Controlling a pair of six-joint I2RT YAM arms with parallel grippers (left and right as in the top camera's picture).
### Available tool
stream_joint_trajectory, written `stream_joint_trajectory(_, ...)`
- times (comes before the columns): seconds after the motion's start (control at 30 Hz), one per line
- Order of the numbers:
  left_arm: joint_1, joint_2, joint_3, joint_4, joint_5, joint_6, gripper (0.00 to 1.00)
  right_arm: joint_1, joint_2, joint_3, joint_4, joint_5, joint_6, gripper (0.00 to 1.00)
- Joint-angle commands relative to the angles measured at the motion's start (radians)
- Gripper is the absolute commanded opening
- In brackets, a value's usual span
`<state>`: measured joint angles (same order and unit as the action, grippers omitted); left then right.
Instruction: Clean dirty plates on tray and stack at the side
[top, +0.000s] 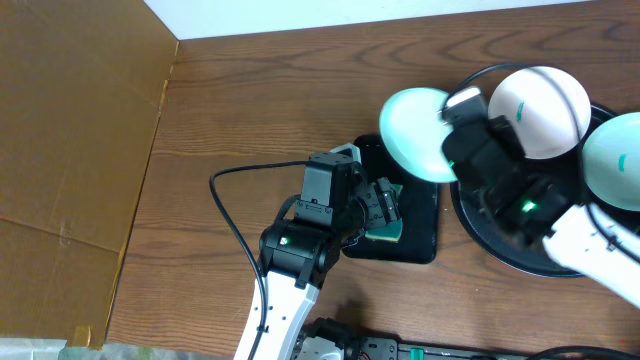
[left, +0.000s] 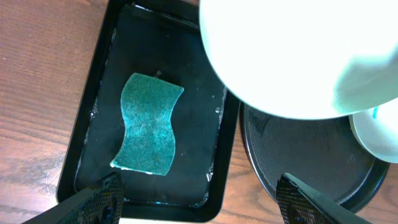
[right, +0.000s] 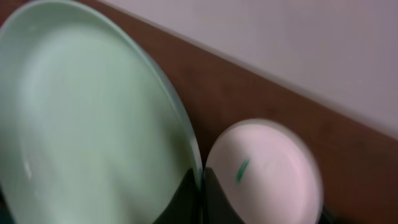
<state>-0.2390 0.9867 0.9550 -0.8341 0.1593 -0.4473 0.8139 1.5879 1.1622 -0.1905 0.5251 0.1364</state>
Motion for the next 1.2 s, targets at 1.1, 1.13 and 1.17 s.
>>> stream_joint_trajectory(1.1, 0.004, 0.001, 0.026, -0.003, 0.009, 0.002, 0.79, -1.679, -0.15, 0.002, -0.735, -0.7, 0.363, 0.01)
stream_joint_trajectory(1.13, 0.004, 0.001, 0.026, -0.003, 0.009, 0.002, 0.79, -1.678, -0.144, -0.002, -0.737, -0.665, 0.37, 0.01)
stream_joint_trajectory(1.17, 0.004, 0.001, 0.026, -0.003, 0.009, 0.002, 0.79, -1.676, -0.135, -0.007, -0.737, -0.628, 0.38, 0.01)
